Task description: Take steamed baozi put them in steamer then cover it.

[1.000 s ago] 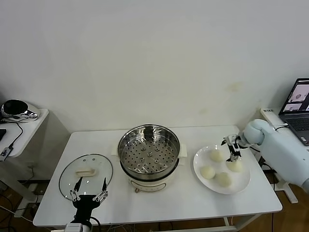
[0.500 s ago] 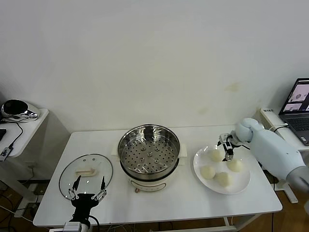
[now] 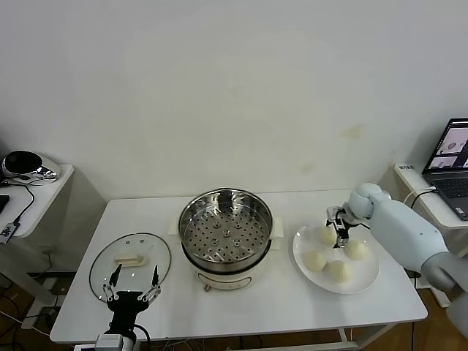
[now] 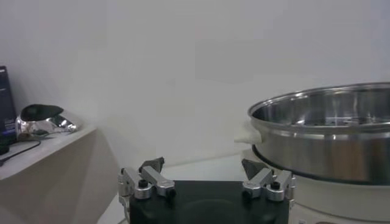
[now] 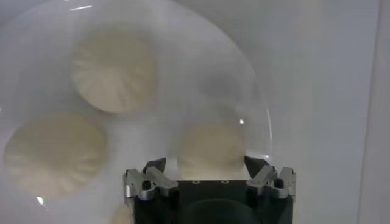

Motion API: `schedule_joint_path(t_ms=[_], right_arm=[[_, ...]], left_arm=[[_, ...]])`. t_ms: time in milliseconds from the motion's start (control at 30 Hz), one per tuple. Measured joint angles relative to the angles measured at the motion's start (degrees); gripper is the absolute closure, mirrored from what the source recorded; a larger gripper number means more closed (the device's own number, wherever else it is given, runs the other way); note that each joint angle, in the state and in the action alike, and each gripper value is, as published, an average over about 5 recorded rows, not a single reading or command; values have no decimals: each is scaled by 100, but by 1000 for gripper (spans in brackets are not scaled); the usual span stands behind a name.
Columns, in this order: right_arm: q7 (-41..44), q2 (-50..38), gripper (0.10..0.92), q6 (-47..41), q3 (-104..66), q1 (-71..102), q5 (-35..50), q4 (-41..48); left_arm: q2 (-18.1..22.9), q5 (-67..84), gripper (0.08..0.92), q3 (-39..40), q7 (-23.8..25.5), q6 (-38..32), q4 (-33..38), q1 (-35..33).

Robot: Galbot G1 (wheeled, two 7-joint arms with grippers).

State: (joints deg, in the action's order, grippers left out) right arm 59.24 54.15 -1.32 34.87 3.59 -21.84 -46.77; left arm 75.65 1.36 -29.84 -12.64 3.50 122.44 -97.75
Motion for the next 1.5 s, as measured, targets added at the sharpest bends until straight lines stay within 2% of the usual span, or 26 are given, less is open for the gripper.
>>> schedule_joint_path(t_ms=[600,833,1167,1500], right_arm=[[-137,-67,517,56,29,-11,45,-71],[-105,-308,520,-2,232,-250,343,-472],[-65,-863,516,-88,1030,-1382,1354,-1622],[-189,-623,508,73,2119,-2971,2506,-2150]], left_arm=[[26,-34,177,14,-45,-83,92,-25],[-6,-2,177,35,-43,-89,61,4],[-89,306,177,95,23,-24,-3,0],[-118,683,177,72,78,-93,-18,-56]])
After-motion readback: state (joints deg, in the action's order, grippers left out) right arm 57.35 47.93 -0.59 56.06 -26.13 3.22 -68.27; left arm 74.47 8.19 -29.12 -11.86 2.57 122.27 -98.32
